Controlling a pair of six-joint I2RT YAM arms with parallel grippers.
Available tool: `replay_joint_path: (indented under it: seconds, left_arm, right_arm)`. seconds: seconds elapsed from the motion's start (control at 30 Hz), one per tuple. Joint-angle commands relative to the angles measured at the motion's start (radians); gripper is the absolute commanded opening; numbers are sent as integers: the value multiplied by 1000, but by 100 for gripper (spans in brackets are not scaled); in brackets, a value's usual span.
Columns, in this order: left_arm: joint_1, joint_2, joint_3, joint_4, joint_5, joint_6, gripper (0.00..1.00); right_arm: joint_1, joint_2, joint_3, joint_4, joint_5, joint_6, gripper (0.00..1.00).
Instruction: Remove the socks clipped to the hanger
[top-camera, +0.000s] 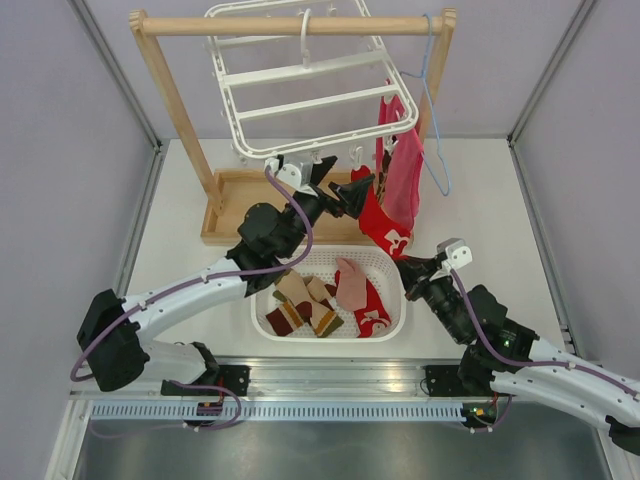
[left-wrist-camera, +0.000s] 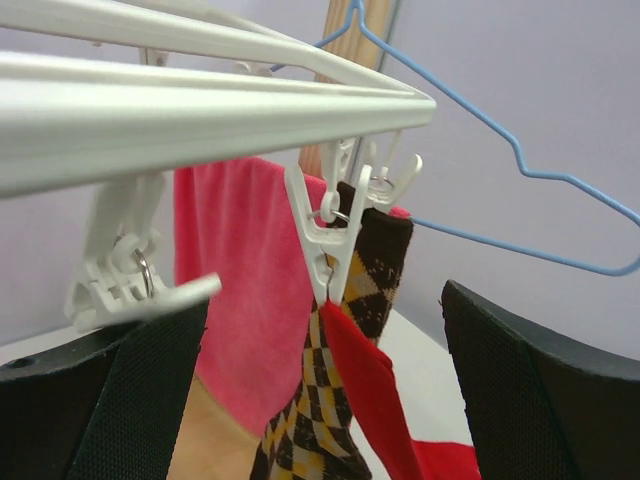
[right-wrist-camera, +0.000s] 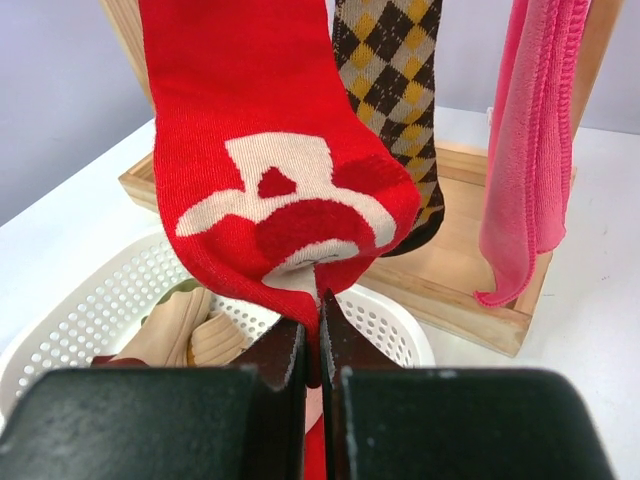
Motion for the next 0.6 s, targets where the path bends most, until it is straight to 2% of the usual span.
replay_joint_path:
  seconds: [0.0,0.57]
  left_arm:
    - [15,31,73,79,7,58,100]
    - [64,101,162,131,62,74,98]
  right_arm:
    - [4,-5,38,-10,-25,-1,1]
    - [4,-5,43,-22,-60,5,1]
